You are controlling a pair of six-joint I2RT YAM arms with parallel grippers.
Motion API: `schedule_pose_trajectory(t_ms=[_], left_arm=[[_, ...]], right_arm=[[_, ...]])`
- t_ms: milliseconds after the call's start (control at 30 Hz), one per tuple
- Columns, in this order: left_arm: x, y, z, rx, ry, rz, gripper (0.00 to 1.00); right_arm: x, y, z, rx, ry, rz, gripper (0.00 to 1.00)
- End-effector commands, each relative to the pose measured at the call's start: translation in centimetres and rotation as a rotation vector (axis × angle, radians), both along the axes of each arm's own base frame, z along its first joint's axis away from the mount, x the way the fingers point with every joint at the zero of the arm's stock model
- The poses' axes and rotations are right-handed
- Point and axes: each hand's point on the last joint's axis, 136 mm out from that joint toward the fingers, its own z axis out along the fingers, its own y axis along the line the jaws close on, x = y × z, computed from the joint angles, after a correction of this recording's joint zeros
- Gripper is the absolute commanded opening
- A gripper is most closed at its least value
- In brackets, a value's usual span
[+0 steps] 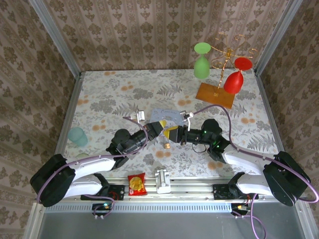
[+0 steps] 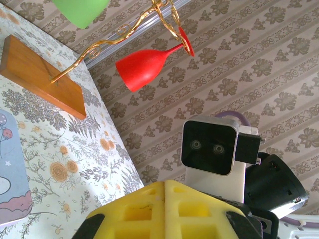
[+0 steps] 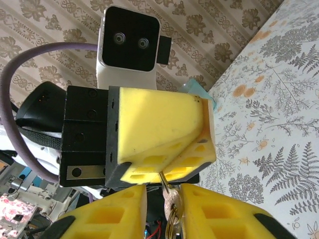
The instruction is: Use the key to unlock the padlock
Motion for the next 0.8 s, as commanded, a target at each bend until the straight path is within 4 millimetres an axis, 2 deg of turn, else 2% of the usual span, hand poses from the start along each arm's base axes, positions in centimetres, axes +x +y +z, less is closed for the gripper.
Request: schedule_pose_trajectory(t_ms=[0,233,300,367,400,433,467,500,533,633,667,767], left_arm=[[0.1,0.4,1.2,-0.032,-0.022,0.008,0.00],[0.3,0.5,0.9,-0.034,-0.014,0.018,0.00],[0.2,0.5,0.7,-0.029,-0.008,0.015,0.00],[0.3,0.5,0.4,-0.023,-0.002,0.019,0.00],[0.4,0.6,0.1,-0.016,0.006,0.024,0.07],[0.6,0.7,-0.1,-0.009,0.007,0.032,0.24],[0.8,1.0,-0.5,0.002,0.006,0.046,0.51],[0.9,1.5,-0.4,0.008,-0.013,0.062,0.89],[1.1,2.1,-0.3,0.011,-0.026,0.082,1.00],[1.8,3.9,0.0,0.064,-0.051,0.163,1.00],[1.8,4.5,0.8,0.084,-0.079,0.182,1.00],[1.7,5.5,1.0,0.219,-0.114,0.210,1.00]], right_arm=[[-0.1,0.1,1.4,0.037,-0.037,0.014,0.21],[-0.1,0.1,1.1,0.035,-0.031,0.016,0.08],[-0.1,0.1,1.1,0.036,-0.034,0.015,0.02],[-0.1,0.0,1.2,0.038,-0.035,0.013,0.01],[-0.1,0.0,1.1,0.037,-0.035,0.012,0.00],[-0.1,0.0,1.0,0.035,-0.034,0.011,0.00],[0.0,0.0,0.9,0.030,-0.032,0.007,0.00],[0.0,-0.1,0.6,0.023,-0.028,0.002,0.00],[0.1,-0.2,0.3,0.012,-0.024,-0.005,0.00],[0.4,-0.6,-1.0,-0.028,-0.005,-0.044,0.00],[0.5,-0.9,-1.6,-0.051,0.005,-0.063,0.00],[1.4,-2.0,-3.6,-0.134,0.044,-0.144,0.00]])
